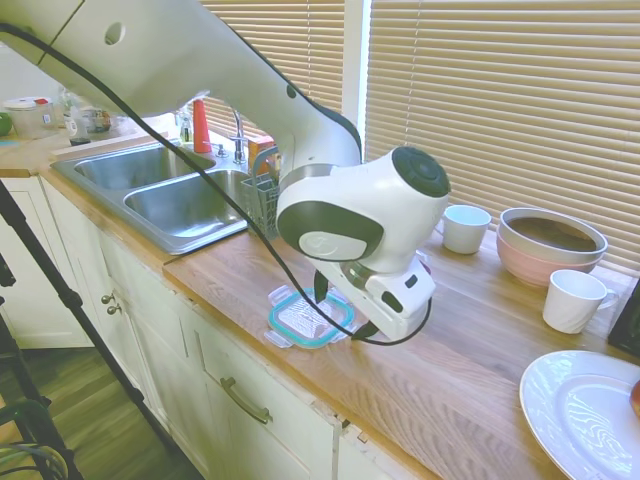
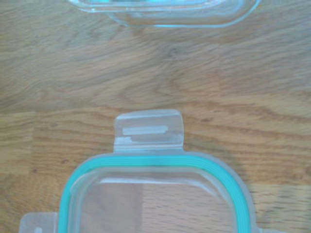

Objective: Cover the lid of the food container

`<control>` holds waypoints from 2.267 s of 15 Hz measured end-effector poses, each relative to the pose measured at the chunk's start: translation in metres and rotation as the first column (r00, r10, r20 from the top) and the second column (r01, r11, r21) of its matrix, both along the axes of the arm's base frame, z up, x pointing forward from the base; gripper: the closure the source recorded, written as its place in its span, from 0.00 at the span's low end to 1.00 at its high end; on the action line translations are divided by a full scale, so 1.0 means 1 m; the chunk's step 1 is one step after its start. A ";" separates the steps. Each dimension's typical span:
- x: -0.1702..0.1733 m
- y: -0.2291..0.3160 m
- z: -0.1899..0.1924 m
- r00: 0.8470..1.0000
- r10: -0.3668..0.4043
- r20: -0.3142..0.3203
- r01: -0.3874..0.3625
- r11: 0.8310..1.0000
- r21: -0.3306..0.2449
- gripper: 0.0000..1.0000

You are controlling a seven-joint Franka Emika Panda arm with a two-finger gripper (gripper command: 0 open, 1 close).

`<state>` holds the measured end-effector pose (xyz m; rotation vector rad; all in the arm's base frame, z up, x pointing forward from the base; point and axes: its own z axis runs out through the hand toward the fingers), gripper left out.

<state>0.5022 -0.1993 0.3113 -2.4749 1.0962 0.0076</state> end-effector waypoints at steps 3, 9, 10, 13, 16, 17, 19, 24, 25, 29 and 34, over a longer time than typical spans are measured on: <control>0.001 -0.002 0.000 1.000 0.004 -0.007 -0.004 1.000 0.007 0.00; 0.001 0.000 0.001 1.000 0.013 -0.011 -0.013 1.000 0.000 0.00; 0.002 0.000 0.001 1.000 0.015 -0.014 -0.015 1.000 -0.002 0.00; 0.002 0.005 0.001 0.999 0.023 -0.031 -0.023 1.000 -0.004 0.00; 0.002 0.008 0.002 0.999 0.021 -0.044 -0.022 1.000 -0.007 1.00; 0.002 0.008 0.002 0.999 0.020 -0.045 -0.020 1.000 -0.007 1.00; 0.002 0.009 0.002 0.999 0.018 -0.049 -0.018 1.000 -0.009 1.00; 0.001 0.010 0.000 0.998 0.011 -0.062 -0.011 1.000 -0.011 1.00; 0.000 0.010 -0.001 0.998 0.010 -0.064 -0.010 1.000 -0.010 1.00; -0.002 0.011 -0.004 0.997 0.005 -0.073 -0.006 1.000 -0.006 1.00; -0.005 0.012 -0.008 0.996 0.001 -0.085 -0.001 1.000 -0.002 1.00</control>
